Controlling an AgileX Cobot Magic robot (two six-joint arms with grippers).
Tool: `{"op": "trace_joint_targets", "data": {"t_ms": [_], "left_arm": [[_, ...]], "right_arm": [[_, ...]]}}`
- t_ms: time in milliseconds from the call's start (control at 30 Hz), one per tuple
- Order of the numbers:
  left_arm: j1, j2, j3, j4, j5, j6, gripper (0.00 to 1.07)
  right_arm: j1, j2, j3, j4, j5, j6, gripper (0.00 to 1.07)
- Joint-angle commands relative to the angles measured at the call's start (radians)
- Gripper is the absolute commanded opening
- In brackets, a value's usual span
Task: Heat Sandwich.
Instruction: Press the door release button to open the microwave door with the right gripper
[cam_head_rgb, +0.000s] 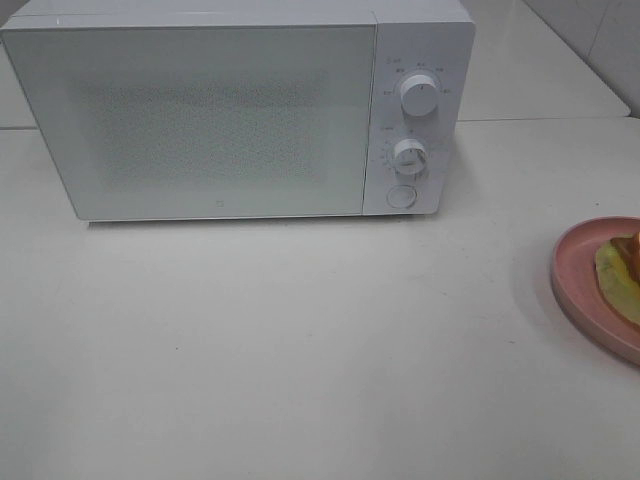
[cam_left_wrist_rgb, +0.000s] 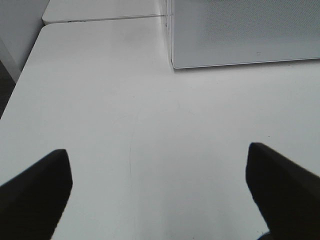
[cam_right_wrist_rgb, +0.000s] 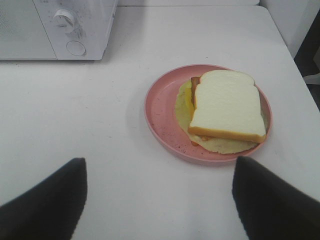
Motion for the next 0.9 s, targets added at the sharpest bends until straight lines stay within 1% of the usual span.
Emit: {"op": "trace_joint_targets", "data": {"t_ms": [33, 533, 633, 667, 700, 833, 900], "left_arm": [[0.002, -0.027, 0.004, -0.006, -0.009, 0.001, 0.89], [0.002, -0.027, 0.004, -0.006, -0.009, 0.001, 0.89], [0.002, -0.027, 0.004, -0.006, -0.009, 0.001, 0.89], [0.002, -0.027, 0.004, -0.006, -0.009, 0.001, 0.89], [0.002, -0.027, 0.004, -0.006, -0.009, 0.001, 0.89], [0.002, -0.027, 0.004, -0.006, -0.009, 0.001, 0.89], [0.002, -0.027, 0.004, -0.006, -0.009, 0.001, 0.89]], "right_arm": [[-0.008, -0.026, 0.001, 0.000, -0.011, 0.001, 0.77], [-0.008, -0.025, 0.001, 0.001, -0.011, -0.001, 0.77], [-0.008, -0.019, 0.001, 0.000, -0.011, 0.001, 0.83], [-0.008, -0.019, 0.001, 0.000, -0.011, 0.001, 0.83], [-0.008, -0.002, 0.001, 0.000, -0.011, 0.001, 0.87], [-0.008, 0.029, -0.003, 0.000, -0.013, 0.003, 0.88], [-0.008, 0.067, -0.021, -0.001, -0.038, 0.004, 0.88]]}}
